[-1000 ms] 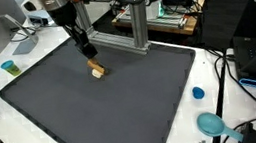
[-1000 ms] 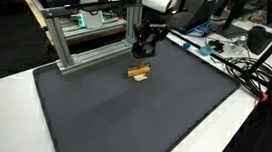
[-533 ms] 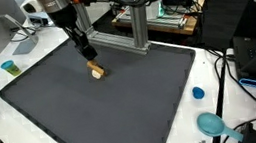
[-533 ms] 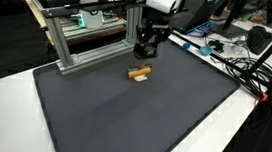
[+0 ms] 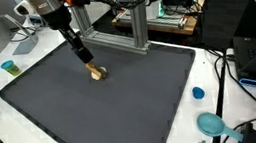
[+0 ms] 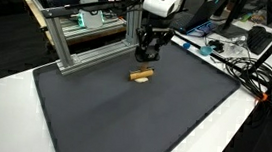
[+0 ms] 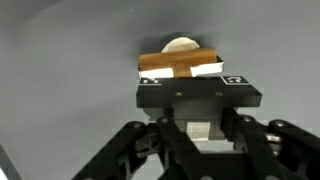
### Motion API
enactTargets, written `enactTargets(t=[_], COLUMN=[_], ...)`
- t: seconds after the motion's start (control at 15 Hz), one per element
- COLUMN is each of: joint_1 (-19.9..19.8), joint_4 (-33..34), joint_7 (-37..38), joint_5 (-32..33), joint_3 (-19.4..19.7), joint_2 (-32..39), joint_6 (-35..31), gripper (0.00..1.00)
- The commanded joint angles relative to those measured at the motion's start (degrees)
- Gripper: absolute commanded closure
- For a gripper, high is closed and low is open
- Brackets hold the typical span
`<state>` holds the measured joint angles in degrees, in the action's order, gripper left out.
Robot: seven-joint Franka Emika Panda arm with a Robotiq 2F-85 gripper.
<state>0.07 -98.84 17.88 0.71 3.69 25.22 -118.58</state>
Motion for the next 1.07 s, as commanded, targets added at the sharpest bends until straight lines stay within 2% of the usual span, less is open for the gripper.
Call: enactTargets(t=[0.0, 0.33, 0.67, 1.0], joint_1=[-0.8, -0.9, -0.4, 0.3], joint_4=[3.8, 6.0, 3.4, 3.4], joint_7=[0.1, 0.6, -0.5, 0.5], joint_5=[-3.2, -3.6, -1.9, 1.9], joint_3=[-0.5, -0.4, 0.2, 1.2], joint_2=[5.1, 5.4, -1.5, -2.3], joint_6=[-3.5, -5.1, -7.8, -3.7], gripper=[0.78, 0.78, 0.78, 0.78])
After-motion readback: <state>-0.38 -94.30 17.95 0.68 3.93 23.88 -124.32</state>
